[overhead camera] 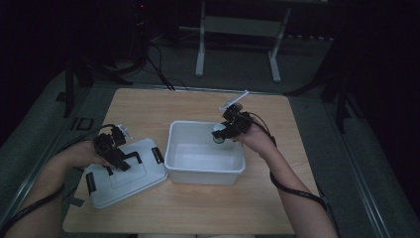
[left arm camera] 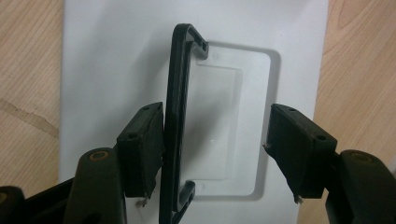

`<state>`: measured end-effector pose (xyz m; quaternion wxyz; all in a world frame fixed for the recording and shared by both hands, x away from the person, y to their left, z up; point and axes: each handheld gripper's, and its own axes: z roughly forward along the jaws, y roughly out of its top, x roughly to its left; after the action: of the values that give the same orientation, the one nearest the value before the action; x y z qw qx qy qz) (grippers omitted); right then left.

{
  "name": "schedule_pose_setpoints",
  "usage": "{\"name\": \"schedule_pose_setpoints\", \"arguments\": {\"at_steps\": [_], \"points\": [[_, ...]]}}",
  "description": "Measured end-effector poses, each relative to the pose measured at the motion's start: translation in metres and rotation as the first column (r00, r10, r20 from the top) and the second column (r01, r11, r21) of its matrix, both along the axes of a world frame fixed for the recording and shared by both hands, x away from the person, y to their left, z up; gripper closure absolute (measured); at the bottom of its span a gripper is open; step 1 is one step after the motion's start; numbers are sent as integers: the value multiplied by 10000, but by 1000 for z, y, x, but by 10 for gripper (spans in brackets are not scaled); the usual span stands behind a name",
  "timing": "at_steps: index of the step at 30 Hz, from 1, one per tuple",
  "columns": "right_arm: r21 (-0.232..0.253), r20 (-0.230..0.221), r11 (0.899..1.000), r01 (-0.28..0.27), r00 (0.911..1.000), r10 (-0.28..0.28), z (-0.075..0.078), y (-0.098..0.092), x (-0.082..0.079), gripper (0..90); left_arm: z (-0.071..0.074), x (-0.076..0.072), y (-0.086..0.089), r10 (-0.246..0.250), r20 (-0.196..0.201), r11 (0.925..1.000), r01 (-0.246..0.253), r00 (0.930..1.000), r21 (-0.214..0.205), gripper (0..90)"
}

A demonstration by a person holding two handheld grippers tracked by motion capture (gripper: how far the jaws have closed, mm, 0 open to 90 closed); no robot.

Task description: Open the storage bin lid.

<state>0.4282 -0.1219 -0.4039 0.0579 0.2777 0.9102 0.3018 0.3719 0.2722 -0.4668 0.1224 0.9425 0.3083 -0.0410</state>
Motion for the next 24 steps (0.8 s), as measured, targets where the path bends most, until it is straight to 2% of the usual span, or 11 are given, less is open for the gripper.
{"name": "schedule_pose_setpoints", "arguments": {"at_steps": [9,14,16,18,20,23,24], "points": [[-239,-442,9997,-11,9990,0,-23,13,5,504,-3,-2,1,-33,-99,10000,33,9999,58,371],[-553,-664,9985,44,9978,-81,-38,22,10,504,-4,-1,1,10,-112,10000,-9,9999,86,371],[-747,-583,9972,79,9982,-123,-39,25,12,504,-5,0,1,-33,-117,9999,34,9999,133,371],[-688,-656,9975,132,9977,-178,-38,28,12,504,-6,0,0,-44,-127,9999,45,9999,130,371],[-814,-659,9967,7,9978,-61,-39,32,12,504,-6,0,0,-36,-136,9999,38,9999,109,371],[-1262,-548,9918,-183,9984,115,-43,40,11,504,-7,0,0,-14,-149,10000,15,9999,73,371],[-1252,-626,9919,-217,9979,139,-43,42,10,504,-7,0,0,-13,-152,10000,14,9999,77,371]]}}
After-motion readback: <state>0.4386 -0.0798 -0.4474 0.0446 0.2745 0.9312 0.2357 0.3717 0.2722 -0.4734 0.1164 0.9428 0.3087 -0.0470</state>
